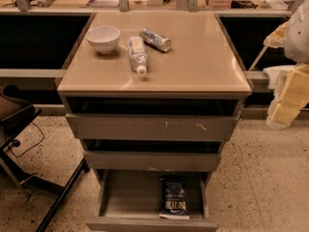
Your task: Pick blue chip bag from bottom drawer and place on counter
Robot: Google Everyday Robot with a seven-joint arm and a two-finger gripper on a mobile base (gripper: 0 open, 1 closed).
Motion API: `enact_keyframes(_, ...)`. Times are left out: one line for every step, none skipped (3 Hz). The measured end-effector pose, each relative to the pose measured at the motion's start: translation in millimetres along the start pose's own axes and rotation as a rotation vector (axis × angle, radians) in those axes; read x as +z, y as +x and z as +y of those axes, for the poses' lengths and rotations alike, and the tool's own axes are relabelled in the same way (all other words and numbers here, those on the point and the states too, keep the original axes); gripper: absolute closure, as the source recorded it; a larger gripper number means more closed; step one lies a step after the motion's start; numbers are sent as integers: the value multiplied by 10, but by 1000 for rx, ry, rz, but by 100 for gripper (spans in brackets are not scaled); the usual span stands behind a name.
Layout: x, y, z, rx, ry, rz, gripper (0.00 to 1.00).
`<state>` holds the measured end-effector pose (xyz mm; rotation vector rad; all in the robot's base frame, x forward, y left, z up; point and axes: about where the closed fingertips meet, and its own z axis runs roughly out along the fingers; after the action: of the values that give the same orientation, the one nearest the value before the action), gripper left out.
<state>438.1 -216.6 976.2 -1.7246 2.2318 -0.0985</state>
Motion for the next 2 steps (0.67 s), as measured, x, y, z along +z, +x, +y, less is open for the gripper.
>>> enact_keyframes(0, 0, 0, 0, 0, 0, 0)
enact_keyframes(167, 66, 95, 30, -26, -18, 0)
